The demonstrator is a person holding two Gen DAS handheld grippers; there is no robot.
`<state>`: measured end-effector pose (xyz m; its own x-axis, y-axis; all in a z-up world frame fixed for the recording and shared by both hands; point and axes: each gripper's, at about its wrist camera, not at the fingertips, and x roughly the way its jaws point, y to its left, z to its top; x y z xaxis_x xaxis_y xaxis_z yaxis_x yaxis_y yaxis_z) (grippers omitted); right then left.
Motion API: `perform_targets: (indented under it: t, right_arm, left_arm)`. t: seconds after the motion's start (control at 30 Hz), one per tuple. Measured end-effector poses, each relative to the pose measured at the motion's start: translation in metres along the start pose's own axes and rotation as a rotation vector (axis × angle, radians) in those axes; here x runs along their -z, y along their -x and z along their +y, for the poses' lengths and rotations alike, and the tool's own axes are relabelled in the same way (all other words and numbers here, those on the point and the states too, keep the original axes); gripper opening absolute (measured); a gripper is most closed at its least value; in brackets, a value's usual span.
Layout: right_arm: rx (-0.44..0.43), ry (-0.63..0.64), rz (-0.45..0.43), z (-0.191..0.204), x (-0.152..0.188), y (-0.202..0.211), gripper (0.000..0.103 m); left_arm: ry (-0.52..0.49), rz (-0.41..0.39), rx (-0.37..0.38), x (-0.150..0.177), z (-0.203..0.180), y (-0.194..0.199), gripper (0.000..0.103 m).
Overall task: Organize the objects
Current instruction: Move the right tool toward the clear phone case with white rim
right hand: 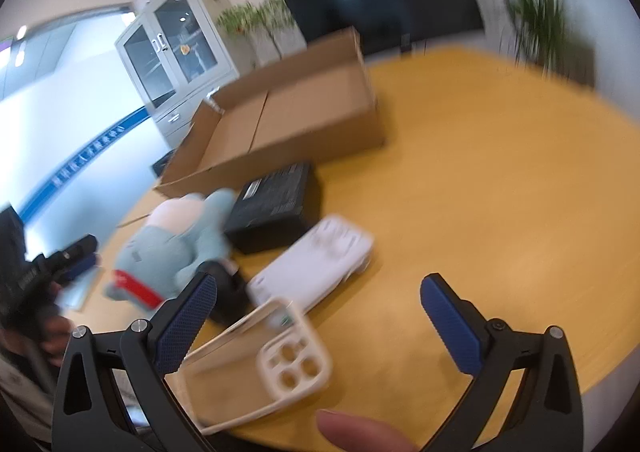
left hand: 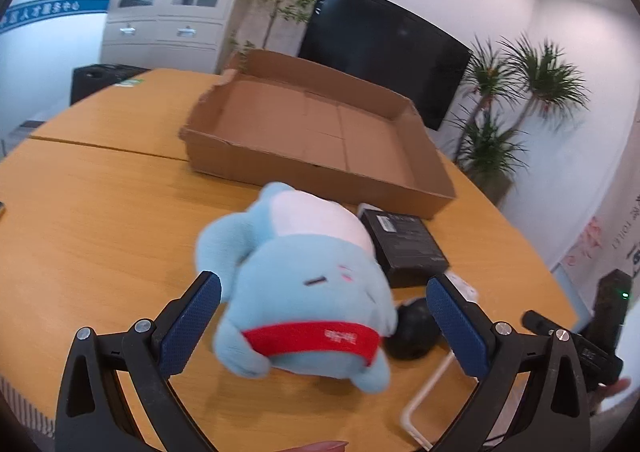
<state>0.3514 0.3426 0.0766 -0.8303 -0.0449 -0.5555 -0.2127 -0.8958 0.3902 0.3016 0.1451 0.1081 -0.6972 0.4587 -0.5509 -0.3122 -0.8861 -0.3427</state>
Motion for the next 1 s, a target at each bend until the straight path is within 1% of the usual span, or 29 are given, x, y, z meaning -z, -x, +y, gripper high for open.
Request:
perform_targets:
  t: [0.03, 0.07, 0.1, 0.17, 0.2, 0.27, 0.3, 0.33, 0.4, 0.43, 0.47, 0.53, 0.6, 0.67, 0.77, 0.9, 1.0]
  right_arm:
    - [0.012, -0.001, 0.003, 0.0, 0.001, 0.0, 0.102]
    - [0.031, 0.004, -0.007, -0.001, 0.006, -0.001, 0.102]
    - [0.04, 0.007, 0.003, -0.004, 0.008, -0.002, 0.102]
    - [0.007, 0.001, 0.025, -0.013, 0.011, -0.004, 0.102]
    - [-0.029, -0.007, 0.021, -0.02, 0.014, -0.002, 0.102]
    - [-0.051, -0.045, 0.043, -0.029, 0.019, -0.003, 0.102]
    - [-0.082, -0.063, 0.061, -0.032, 0.022, -0.003, 0.102]
    - [-0.131, -0.075, 0.078, -0.032, 0.023, -0.003, 0.102]
    - [-0.218, -0.076, 0.124, -0.027, 0.027, -0.007, 0.102]
    - [-0.237, -0.06, 0.139, -0.022, 0.028, -0.006, 0.102]
    - [-0.242, -0.045, 0.148, -0.017, 0.03, -0.008, 0.102]
    - [-0.238, -0.032, 0.171, -0.012, 0.035, -0.013, 0.102]
    - [-0.244, -0.055, 0.183, -0.013, 0.038, -0.016, 0.102]
    - [-0.261, -0.088, 0.18, -0.015, 0.04, -0.018, 0.102]
    - [-0.254, -0.088, 0.185, -0.016, 0.039, -0.017, 0.102]
    - [-0.214, -0.021, 0.204, -0.008, 0.039, -0.015, 0.102]
    - [-0.181, 0.055, 0.209, -0.001, 0.042, -0.014, 0.103]
  left_arm:
    - [0.002, 0.008, -0.003, 0.001, -0.002, 0.0, 0.103]
    - [0.0, 0.018, -0.018, 0.003, -0.003, 0.0, 0.103]
    - [-0.006, 0.026, -0.036, 0.005, -0.005, 0.0, 0.103]
    - [-0.043, 0.057, -0.054, 0.009, -0.011, 0.0, 0.103]
    - [-0.075, 0.066, -0.037, 0.013, -0.017, 0.003, 0.103]
    - [-0.12, 0.076, 0.026, 0.021, -0.028, 0.009, 0.103]
    - [-0.148, 0.09, 0.081, 0.027, -0.036, 0.012, 0.103]
    - [-0.184, 0.11, 0.128, 0.032, -0.044, 0.014, 0.103]
    - [-0.255, 0.137, 0.192, 0.041, -0.062, 0.018, 0.103]
    - [-0.279, 0.15, 0.205, 0.046, -0.069, 0.018, 0.103]
    - [-0.301, 0.175, 0.213, 0.052, -0.077, 0.015, 0.103]
    - [-0.313, 0.219, 0.224, 0.06, -0.085, 0.009, 0.103]
    - [-0.302, 0.242, 0.215, 0.063, -0.088, 0.002, 0.103]
    - [-0.298, 0.262, 0.222, 0.061, -0.09, -0.006, 0.103]
    - [-0.285, 0.285, 0.217, 0.063, -0.09, -0.017, 0.103]
    - [-0.273, 0.313, 0.196, 0.073, -0.091, -0.028, 0.103]
    - [-0.29, 0.321, 0.192, 0.076, -0.096, -0.028, 0.103]
